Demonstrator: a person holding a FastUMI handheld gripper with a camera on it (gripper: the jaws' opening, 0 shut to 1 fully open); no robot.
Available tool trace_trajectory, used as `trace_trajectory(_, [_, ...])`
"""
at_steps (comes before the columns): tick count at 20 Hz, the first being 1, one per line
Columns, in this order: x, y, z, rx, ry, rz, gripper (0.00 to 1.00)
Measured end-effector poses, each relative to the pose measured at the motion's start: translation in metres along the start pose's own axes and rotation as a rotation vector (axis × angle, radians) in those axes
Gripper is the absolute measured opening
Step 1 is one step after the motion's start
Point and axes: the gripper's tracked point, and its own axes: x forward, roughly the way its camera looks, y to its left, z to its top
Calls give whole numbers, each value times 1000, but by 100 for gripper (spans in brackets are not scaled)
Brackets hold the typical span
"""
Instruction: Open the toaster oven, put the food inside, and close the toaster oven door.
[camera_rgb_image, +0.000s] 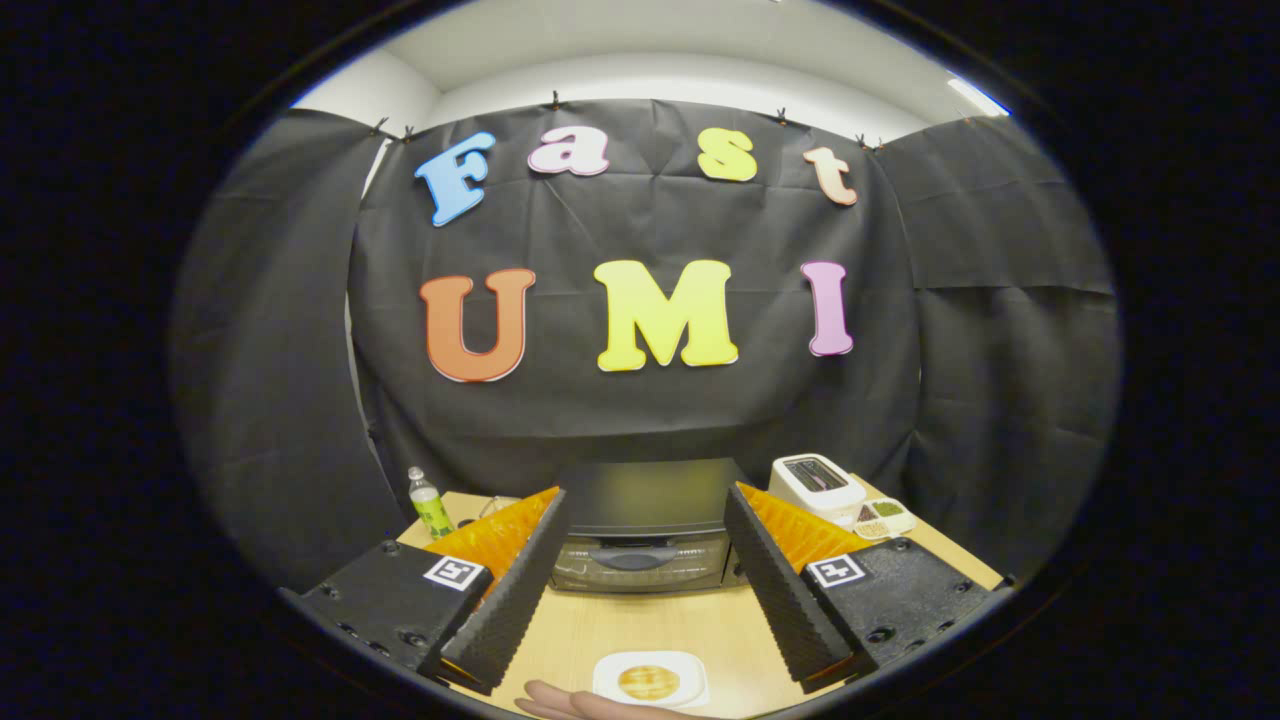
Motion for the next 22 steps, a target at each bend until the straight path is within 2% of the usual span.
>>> trace_trajectory(9, [0,4,-11,-67,-3,-14,100])
trace_trajectory(12, [7,6,-16,-48,-2,-21,100])
trace_trajectory(22, [62,-1,-51,2,67,-41,100])
